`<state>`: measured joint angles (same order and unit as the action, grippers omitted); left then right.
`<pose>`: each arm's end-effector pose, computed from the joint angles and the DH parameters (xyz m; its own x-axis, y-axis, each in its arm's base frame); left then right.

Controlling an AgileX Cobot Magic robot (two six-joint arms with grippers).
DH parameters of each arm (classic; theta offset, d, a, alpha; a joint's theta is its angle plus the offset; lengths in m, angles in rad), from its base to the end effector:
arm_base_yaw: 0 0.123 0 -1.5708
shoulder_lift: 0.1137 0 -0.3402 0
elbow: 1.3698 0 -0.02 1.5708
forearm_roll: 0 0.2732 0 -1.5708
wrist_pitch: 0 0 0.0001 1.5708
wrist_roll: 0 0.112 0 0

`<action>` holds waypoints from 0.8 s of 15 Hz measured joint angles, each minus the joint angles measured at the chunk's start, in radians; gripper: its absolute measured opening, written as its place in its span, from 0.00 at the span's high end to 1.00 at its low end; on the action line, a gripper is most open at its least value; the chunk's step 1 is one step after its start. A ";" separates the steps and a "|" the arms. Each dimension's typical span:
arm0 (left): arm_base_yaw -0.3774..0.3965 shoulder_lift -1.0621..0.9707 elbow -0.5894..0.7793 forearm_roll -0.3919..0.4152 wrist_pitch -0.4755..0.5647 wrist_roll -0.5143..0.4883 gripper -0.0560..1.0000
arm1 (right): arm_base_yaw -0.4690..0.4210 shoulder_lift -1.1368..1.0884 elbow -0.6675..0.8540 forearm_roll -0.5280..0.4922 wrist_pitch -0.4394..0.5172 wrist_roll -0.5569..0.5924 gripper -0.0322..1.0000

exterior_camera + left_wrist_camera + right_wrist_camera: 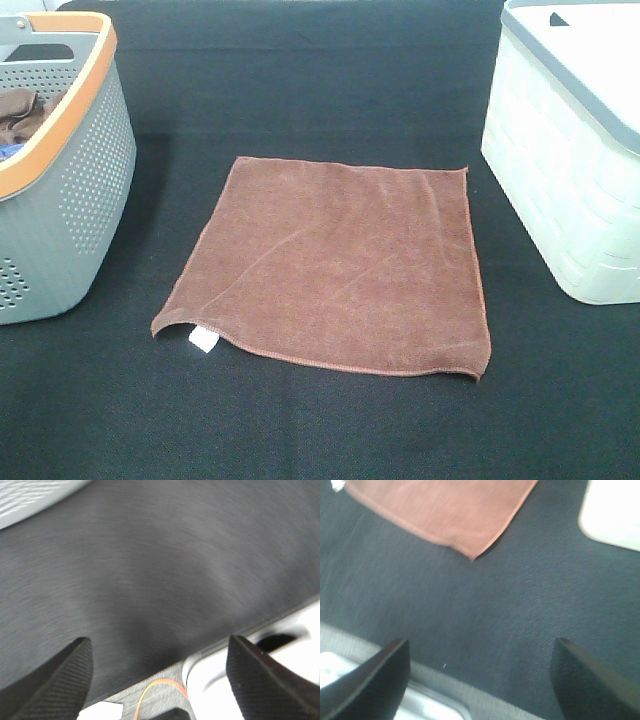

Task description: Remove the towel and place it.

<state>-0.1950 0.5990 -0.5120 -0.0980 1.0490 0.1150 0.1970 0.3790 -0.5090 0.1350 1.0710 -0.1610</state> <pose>0.0684 -0.0232 0.2689 -0.8320 0.2313 -0.5043 0.2903 0.9561 -0.0403 0.0328 0.0200 0.2787 -0.7073 -0.2382 -0.6656 -0.3402 0.9400 0.0250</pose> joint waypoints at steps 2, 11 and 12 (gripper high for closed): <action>0.118 -0.094 0.000 0.000 0.000 0.000 0.27 | -0.064 -0.069 0.000 0.001 0.000 0.000 0.26; 0.185 -0.468 0.000 0.001 0.002 0.001 0.27 | -0.122 -0.379 0.001 0.008 0.000 0.000 0.26; 0.186 -0.491 0.000 0.002 0.002 0.001 0.27 | -0.122 -0.381 0.001 0.008 0.000 0.000 0.26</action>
<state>-0.0090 0.1080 -0.5120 -0.0960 1.0510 0.1160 0.0750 -0.0020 -0.5080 0.1430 1.0710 -0.1610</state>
